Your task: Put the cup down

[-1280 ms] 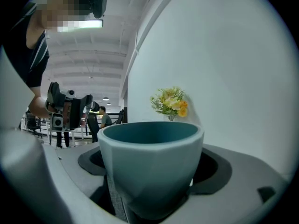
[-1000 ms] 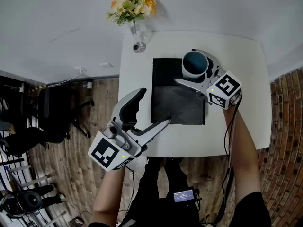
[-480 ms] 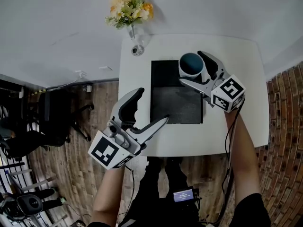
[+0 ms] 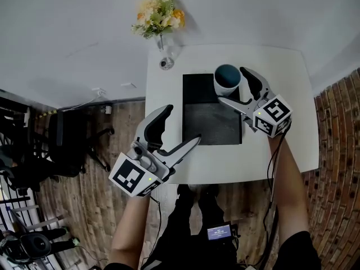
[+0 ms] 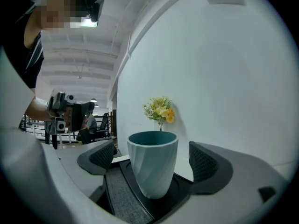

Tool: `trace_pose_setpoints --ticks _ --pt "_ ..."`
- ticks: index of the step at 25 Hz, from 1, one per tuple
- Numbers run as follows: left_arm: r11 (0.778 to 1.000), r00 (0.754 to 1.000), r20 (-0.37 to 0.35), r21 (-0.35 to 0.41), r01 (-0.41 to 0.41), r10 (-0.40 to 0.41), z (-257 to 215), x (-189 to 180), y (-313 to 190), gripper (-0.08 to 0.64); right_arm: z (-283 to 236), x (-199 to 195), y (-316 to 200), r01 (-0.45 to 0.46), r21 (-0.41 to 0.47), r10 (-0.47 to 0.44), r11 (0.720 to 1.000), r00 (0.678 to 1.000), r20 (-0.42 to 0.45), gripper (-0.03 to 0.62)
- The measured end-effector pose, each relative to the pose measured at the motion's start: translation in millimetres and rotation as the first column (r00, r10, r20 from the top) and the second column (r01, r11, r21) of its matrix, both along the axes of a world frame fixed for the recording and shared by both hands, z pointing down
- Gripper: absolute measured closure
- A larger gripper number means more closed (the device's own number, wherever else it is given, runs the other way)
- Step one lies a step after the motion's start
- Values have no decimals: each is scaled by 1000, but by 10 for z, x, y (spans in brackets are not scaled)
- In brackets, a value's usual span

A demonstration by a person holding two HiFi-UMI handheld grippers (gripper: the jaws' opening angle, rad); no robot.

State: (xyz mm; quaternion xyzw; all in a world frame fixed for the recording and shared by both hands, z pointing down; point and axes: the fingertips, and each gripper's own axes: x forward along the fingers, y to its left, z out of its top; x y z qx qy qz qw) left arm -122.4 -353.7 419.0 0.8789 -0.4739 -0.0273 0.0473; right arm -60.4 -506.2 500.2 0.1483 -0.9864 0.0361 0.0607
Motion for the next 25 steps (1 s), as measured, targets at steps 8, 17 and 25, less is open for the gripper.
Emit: trace_pose_setpoints --ticks 8,17,25 --pt "1000 1000 -3 -22 -21 21 -31 -12 67 207 -215 158 160 -52 4 52 999 999 6 101" --pt "999 999 14 -18 -47 47 -190 24 213 207 -653 332 459 -96 9 95 995 994 56 101" --pt "998 998 21 -2 -56 56 -388 72 471 207 -1048 353 971 -93 47 88 995 992 89 101"
